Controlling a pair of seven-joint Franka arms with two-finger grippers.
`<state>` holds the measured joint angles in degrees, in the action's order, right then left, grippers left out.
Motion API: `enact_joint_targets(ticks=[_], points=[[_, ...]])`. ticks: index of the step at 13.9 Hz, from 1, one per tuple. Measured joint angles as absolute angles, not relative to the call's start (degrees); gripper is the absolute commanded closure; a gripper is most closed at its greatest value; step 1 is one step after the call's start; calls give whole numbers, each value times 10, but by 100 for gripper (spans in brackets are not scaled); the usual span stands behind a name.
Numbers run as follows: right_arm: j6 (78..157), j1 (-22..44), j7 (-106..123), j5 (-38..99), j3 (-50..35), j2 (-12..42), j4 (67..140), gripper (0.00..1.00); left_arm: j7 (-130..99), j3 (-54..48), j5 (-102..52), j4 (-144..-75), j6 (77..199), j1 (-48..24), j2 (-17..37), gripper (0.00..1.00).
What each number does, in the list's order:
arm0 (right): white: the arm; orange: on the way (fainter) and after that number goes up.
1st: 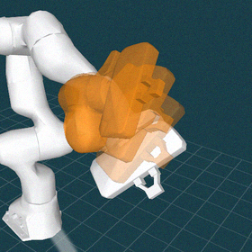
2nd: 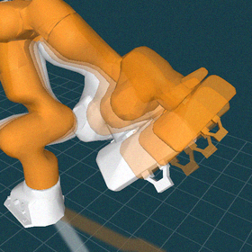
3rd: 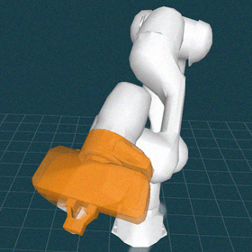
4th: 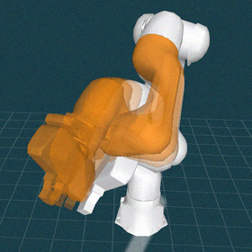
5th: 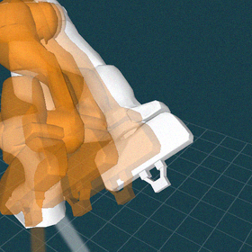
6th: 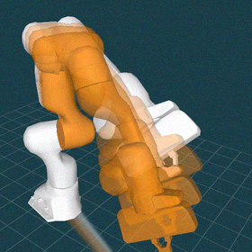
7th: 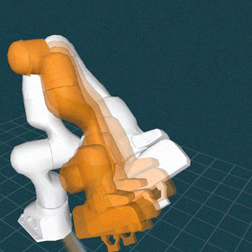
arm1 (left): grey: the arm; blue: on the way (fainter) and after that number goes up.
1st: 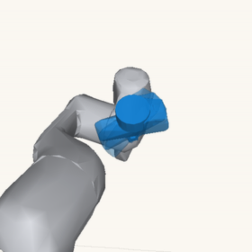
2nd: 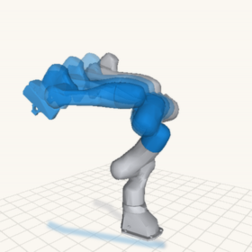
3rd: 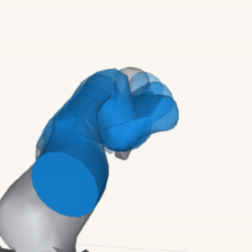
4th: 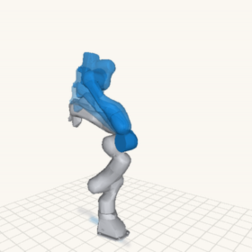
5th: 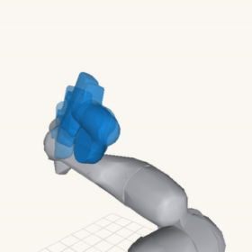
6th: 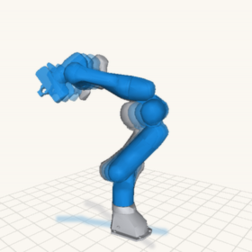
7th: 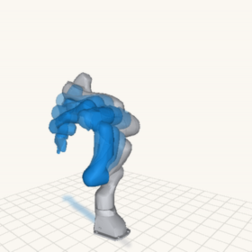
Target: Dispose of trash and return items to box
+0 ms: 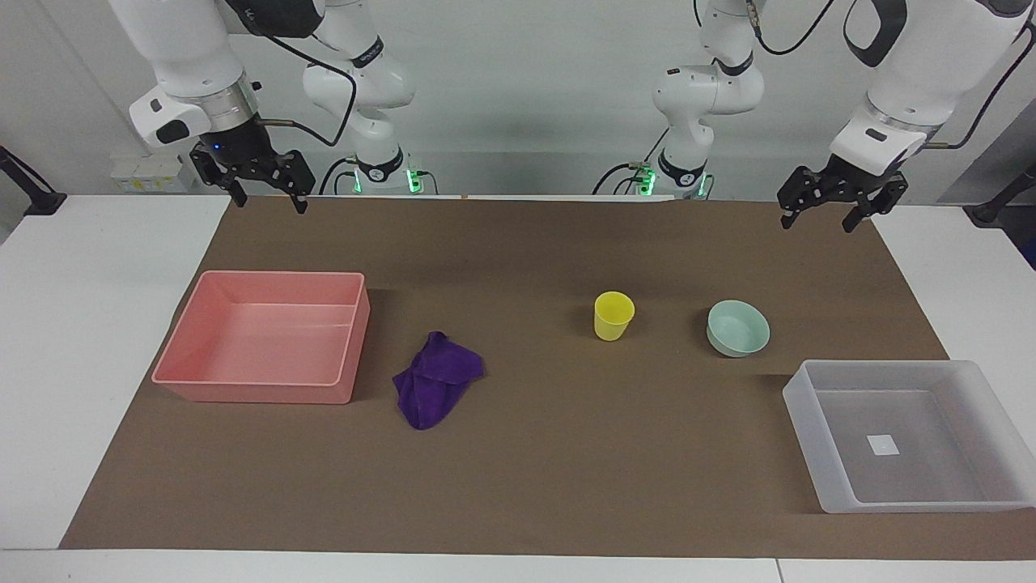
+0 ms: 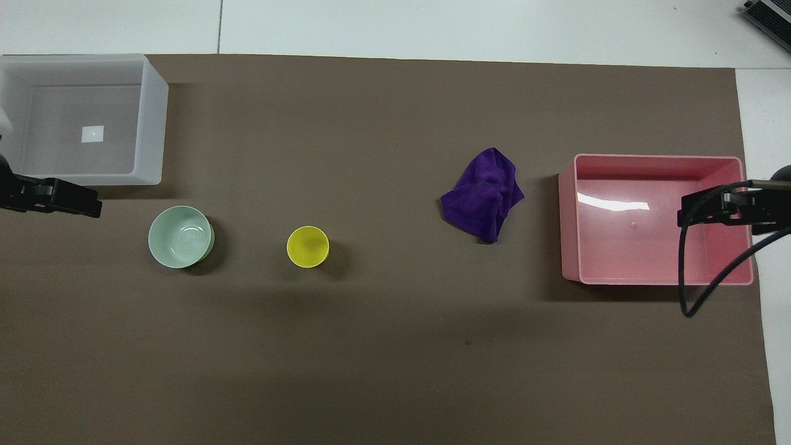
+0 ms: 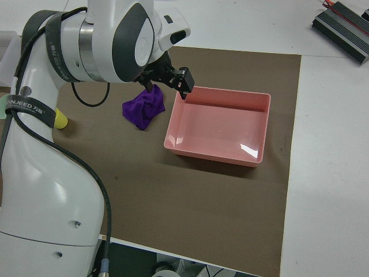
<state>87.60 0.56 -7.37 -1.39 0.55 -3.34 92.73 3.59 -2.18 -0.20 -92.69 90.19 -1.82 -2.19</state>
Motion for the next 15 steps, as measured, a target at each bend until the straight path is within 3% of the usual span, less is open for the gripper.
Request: enact_joint_targets(ticks=[11, 15], points=[[877, 6, -74, -14, 6, -38, 939, 0, 36, -28, -2, -929, 905, -18, -22, 0], [942, 6, -70, -14, 6, -50, 983, 0, 36, -24, -2, -957, 938, -18, -30, 0]])
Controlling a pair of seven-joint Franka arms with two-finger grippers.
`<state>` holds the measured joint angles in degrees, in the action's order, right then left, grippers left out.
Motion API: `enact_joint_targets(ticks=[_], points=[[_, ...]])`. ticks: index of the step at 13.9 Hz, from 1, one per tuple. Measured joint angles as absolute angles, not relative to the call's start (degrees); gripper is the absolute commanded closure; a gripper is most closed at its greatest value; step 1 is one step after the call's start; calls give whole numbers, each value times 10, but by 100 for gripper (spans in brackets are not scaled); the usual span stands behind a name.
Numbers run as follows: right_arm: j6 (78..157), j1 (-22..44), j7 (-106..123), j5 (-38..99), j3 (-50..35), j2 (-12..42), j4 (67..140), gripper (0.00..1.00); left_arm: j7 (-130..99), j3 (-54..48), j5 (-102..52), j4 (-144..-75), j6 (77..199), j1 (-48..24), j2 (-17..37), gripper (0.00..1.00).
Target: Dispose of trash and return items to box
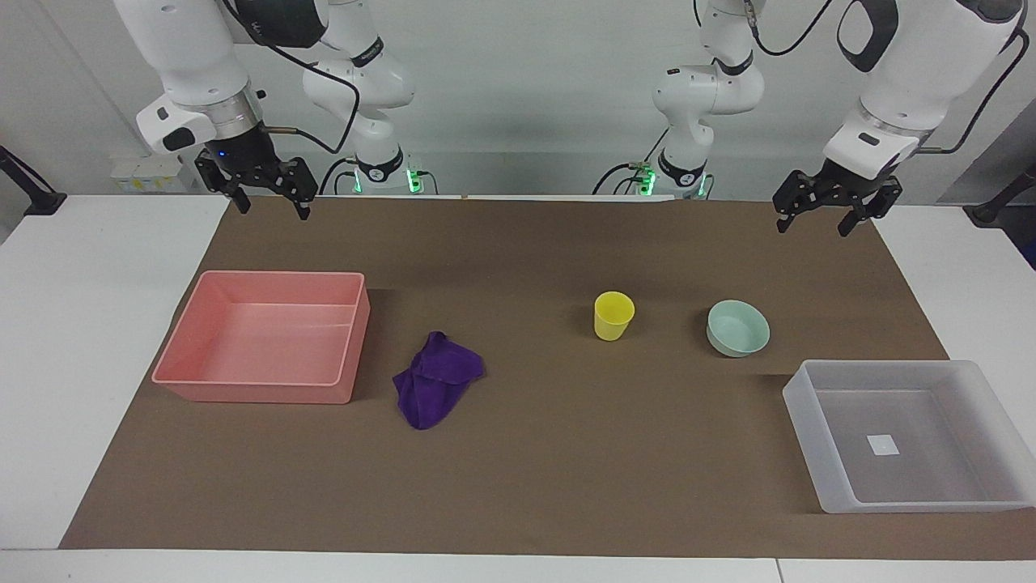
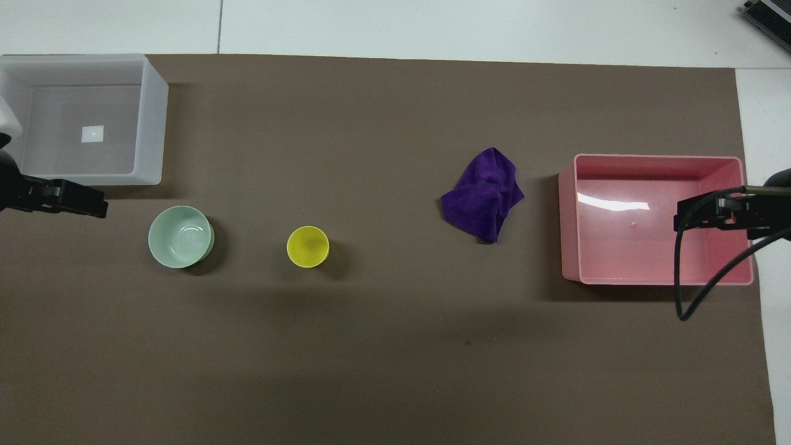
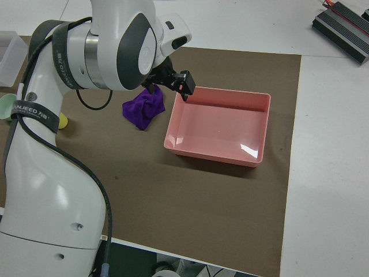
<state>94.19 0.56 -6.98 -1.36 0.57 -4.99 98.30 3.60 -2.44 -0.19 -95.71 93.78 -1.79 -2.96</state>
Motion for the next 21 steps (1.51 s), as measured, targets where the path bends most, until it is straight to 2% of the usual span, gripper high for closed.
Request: enact_joint_targets(ticks=[4, 9, 17, 21], points=[[996, 6, -41, -5, 5, -54, 1028, 0, 38, -22, -2, -1000, 986, -7, -34, 0], [1078, 17, -33, -1, 3, -35, 1066, 0, 41, -22, -2, -1101, 1109, 14, -24, 0], [1236, 105, -96, 1, 1, 89, 1071, 0, 42, -22, -2, -1249, 1302, 26, 7, 0], [1327, 158, -138, 1, 0, 157, 1071, 0, 42, -22, -2, -1265, 1340, 32, 25, 0]])
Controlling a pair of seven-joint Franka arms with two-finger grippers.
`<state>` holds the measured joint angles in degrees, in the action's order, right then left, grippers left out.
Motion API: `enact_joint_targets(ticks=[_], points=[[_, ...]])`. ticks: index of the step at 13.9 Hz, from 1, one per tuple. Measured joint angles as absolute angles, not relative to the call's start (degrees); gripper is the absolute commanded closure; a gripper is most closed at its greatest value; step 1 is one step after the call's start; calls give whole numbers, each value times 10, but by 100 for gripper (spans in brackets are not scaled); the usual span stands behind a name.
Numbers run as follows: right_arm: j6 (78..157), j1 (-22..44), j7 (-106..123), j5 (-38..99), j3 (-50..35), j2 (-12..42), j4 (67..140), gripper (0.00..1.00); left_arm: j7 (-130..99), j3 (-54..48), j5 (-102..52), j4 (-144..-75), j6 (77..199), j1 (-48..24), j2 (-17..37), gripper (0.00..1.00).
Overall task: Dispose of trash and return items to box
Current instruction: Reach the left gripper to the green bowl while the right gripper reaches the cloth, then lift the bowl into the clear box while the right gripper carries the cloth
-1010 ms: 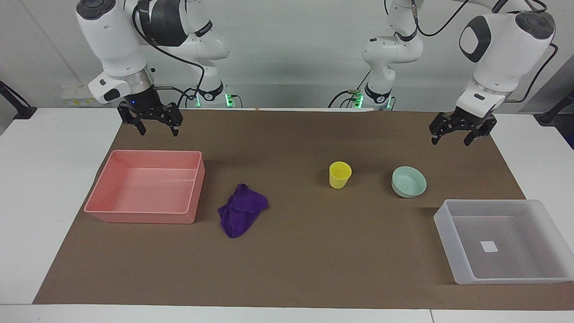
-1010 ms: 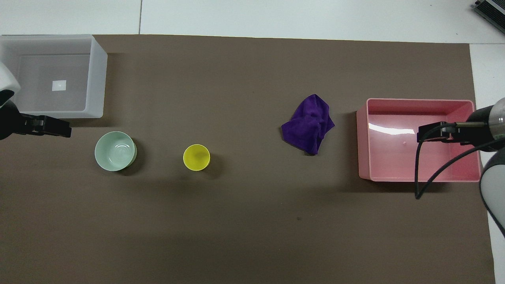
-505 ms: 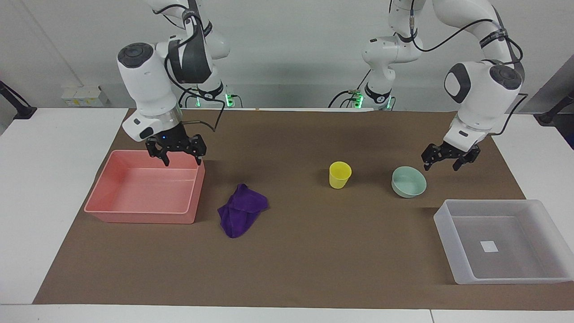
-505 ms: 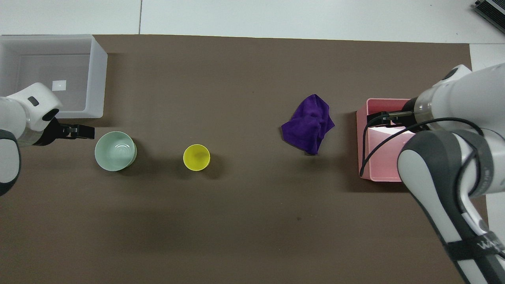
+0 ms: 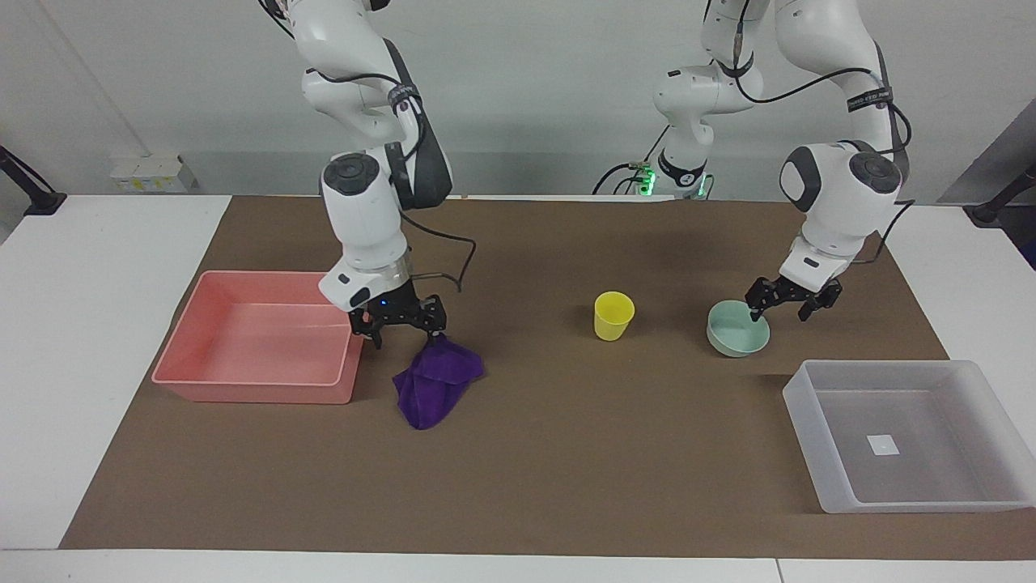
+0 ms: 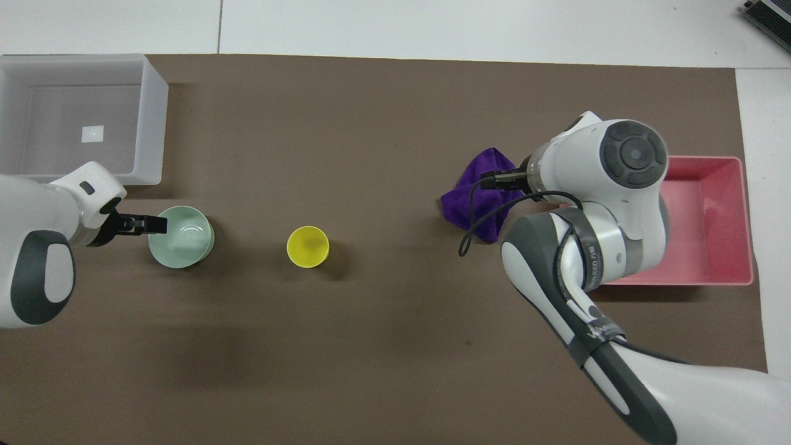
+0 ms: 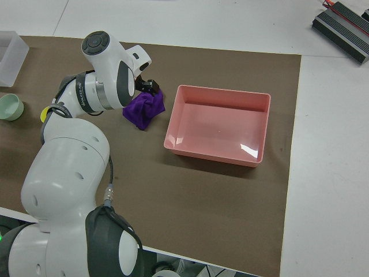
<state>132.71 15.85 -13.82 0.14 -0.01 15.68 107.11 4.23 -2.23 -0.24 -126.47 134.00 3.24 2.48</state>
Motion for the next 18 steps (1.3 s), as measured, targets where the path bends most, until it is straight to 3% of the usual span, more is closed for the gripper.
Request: enact_joint_targets(ticks=[3, 4, 5, 6, 9, 10, 11, 12, 15, 18], points=[[1369, 184, -155, 1, 0, 195, 1071, 0, 42, -23, -27, -1265, 1365, 35, 54, 0], [1375, 186, -154, 1, 0, 202, 1071, 0, 42, -24, -36, -1266, 1368, 35, 61, 13], [1385, 185, -151, 1, 0, 208, 1073, 0, 42, -24, -50, -1267, 1370, 35, 65, 47], [1405, 184, -147, 1, 1, 214, 1078, 0, 42, -25, -61, -1267, 1371, 35, 67, 99], [1435, 179, -130, 1, 6, 229, 1090, 0, 42, -26, -68, -1278, 1372, 35, 67, 100], [1435, 177, -127, 1, 6, 229, 1091, 13, 42, -26, -68, -1281, 1372, 35, 67, 100], [1436, 177, -124, 1, 5, 229, 1094, 77, 42, -26, -69, -1282, 1372, 35, 67, 100], [1436, 177, -122, 1, 5, 229, 1098, 100, 42, -26, -70, -1281, 1371, 35, 66, 100], [1437, 177, -122, 1, 5, 229, 1103, 100, 44, -26, -75, -1258, 1331, 36, 55, 100], [1435, 177, -123, 1, 5, 228, 1104, 100, 44, -23, -75, -1173, 1244, 47, 52, 100]])
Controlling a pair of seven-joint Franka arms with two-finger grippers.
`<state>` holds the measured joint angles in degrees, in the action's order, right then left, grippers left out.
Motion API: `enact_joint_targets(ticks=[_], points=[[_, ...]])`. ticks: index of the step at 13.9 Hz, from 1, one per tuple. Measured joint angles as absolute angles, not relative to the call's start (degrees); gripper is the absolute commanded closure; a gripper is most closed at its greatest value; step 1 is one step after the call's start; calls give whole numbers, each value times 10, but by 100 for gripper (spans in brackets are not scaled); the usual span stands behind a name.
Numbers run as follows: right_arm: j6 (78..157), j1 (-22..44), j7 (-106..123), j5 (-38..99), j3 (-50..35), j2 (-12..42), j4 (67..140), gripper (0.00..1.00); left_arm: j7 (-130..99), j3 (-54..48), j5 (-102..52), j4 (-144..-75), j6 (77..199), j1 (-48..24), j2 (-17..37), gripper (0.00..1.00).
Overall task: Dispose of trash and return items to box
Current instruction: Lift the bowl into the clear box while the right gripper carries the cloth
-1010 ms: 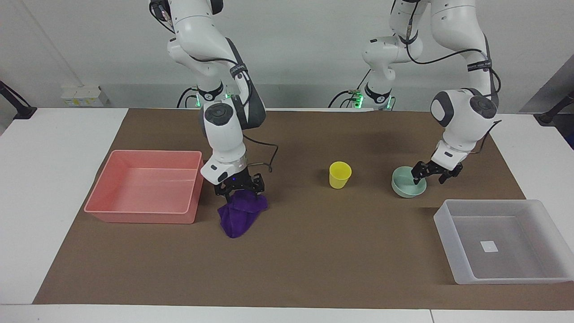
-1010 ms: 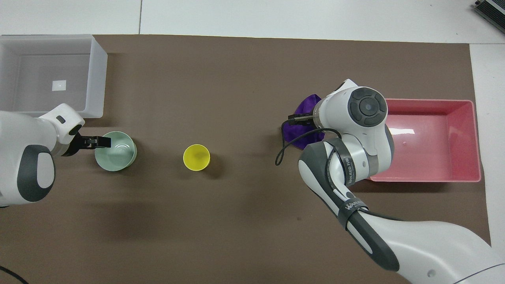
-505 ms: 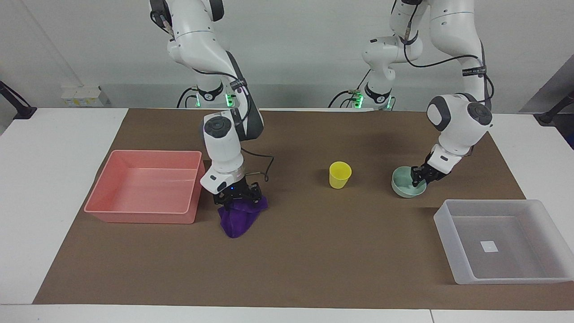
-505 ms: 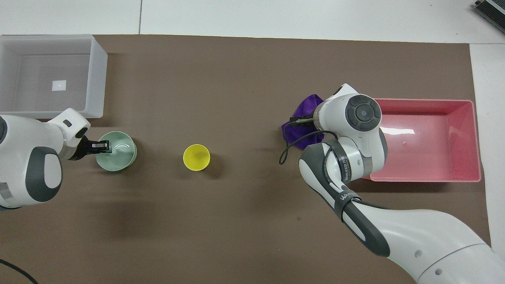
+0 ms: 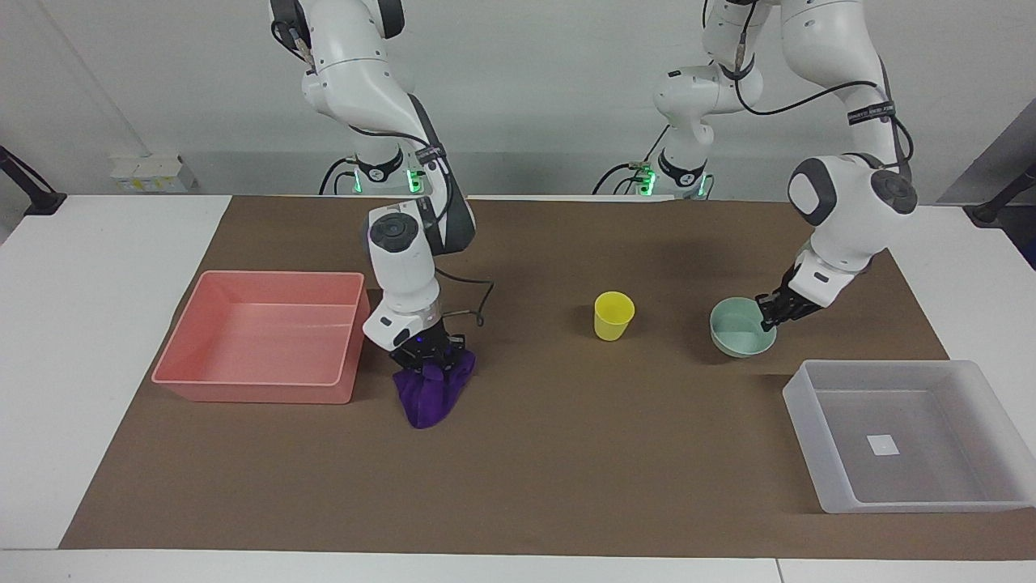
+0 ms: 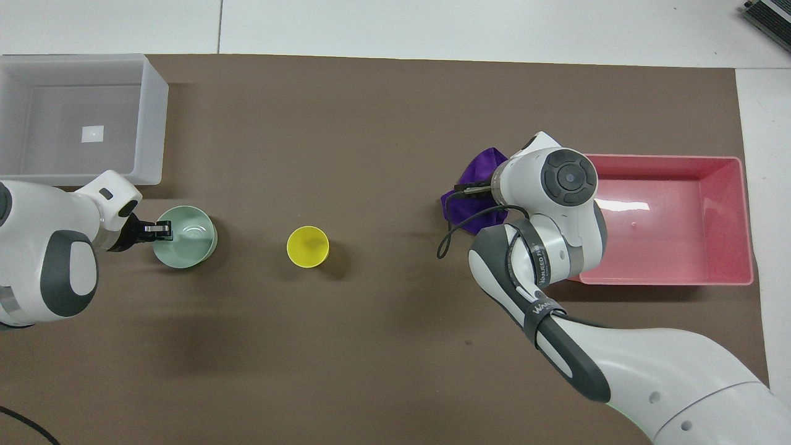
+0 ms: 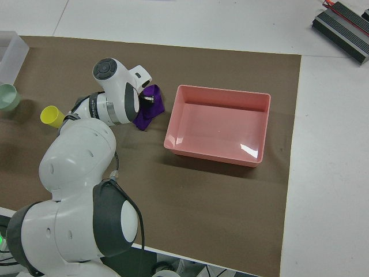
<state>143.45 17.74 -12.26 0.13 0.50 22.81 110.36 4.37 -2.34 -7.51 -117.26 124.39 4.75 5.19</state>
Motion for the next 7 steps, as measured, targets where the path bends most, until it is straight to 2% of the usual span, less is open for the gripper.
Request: enact_joint_targets(ticks=[3, 7], points=[[1385, 176, -125, 1, 6, 210, 1092, 100, 44, -22, -76, -1110, 1229, 67, 62, 100], [1268, 163, -134, 1, 13, 126, 1067, 100, 42, -21, -82, -1065, 1304, 74, 112, 100]])
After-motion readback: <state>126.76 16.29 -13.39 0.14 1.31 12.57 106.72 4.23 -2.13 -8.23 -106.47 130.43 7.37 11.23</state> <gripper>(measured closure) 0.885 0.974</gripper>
